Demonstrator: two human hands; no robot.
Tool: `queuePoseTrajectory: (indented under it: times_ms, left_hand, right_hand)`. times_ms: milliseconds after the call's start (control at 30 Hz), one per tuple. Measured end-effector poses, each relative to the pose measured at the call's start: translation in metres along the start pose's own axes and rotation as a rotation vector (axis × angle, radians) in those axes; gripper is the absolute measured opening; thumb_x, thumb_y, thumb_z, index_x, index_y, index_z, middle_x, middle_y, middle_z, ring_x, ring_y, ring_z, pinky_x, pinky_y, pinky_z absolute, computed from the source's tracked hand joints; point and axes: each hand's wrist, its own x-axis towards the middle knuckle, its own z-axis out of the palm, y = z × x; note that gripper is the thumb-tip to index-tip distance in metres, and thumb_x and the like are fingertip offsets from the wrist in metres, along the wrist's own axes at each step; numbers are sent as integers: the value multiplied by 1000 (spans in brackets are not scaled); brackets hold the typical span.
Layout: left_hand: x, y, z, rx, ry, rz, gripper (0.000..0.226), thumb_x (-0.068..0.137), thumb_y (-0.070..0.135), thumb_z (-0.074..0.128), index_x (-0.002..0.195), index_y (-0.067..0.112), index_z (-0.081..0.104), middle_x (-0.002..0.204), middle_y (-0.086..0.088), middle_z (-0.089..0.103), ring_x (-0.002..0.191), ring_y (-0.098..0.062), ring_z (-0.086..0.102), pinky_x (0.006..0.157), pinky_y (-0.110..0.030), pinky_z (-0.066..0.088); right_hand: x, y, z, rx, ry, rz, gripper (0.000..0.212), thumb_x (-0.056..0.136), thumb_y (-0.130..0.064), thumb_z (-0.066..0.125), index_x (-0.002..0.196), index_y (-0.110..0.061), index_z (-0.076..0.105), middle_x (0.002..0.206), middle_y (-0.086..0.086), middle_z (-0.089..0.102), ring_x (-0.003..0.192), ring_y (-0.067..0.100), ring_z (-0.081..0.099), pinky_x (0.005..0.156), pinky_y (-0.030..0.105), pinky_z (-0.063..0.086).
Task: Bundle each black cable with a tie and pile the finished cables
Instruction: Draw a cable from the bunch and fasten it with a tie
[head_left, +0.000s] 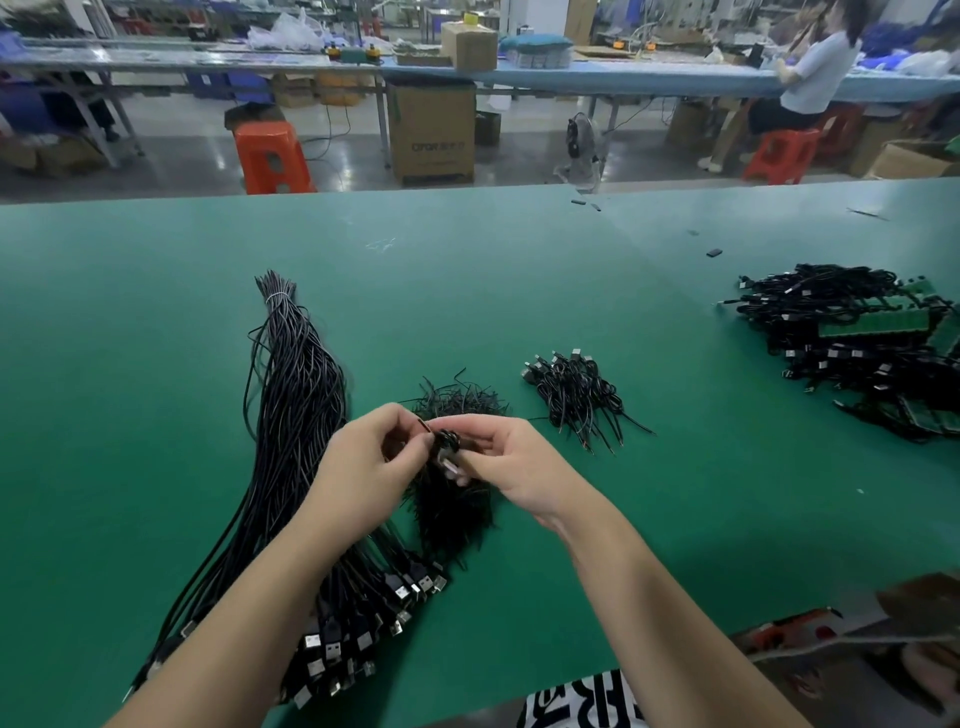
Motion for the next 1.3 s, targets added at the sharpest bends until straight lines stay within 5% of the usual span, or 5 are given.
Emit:
queuePoseTrajectory:
  times_ms: [333, 500, 667, 1000, 1300]
  left_hand:
    - [-5, 6, 5, 273, 76, 279, 7, 91, 9, 67, 88, 12, 61, 79, 8, 57, 72, -8, 53, 64, -15, 41]
    - [-8, 0, 4, 467, 6, 453, 4, 91, 4, 66, 94, 6, 64, 86, -3, 58, 62, -25, 56, 56, -39, 50]
    - [-5, -3, 8, 223, 45, 172, 9, 94, 16, 64, 86, 19, 61, 74, 13, 57, 72, 1, 55, 63, -11, 39]
    - [2, -7, 2, -282, -40, -134, 16, 97, 20, 64, 81, 18, 66, 56, 13, 51, 52, -7, 41, 51, -22, 33]
    - [-7, 8, -6, 272, 37, 394, 6, 92, 5, 66, 93, 11, 63, 85, 4, 57, 74, -14, 54, 68, -28, 45]
  right_hand:
    - [7, 2, 6, -6, 116, 49, 27, 102, -25, 60, 81, -26, 78, 57, -3, 27, 54, 13, 24, 52, 34, 22]
    - [11, 2, 9, -31, 130, 104, 14, 102, -22, 59, 112, -26, 68, 64, 6, 46, 48, 12, 30, 41, 24, 29]
    - [10, 2, 9, -31, 156, 58, 7, 102, -17, 59, 98, -18, 65, 69, 8, 62, 44, 14, 41, 40, 23, 37]
    - [7, 1, 4, -74, 188, -17, 8, 90, -22, 76, 90, -30, 75, 63, -5, 60, 49, 13, 46, 50, 20, 42]
    - [11, 2, 8, 53, 175, 41, 10, 92, -29, 69, 100, -26, 74, 58, -2, 51, 46, 14, 34, 43, 23, 30]
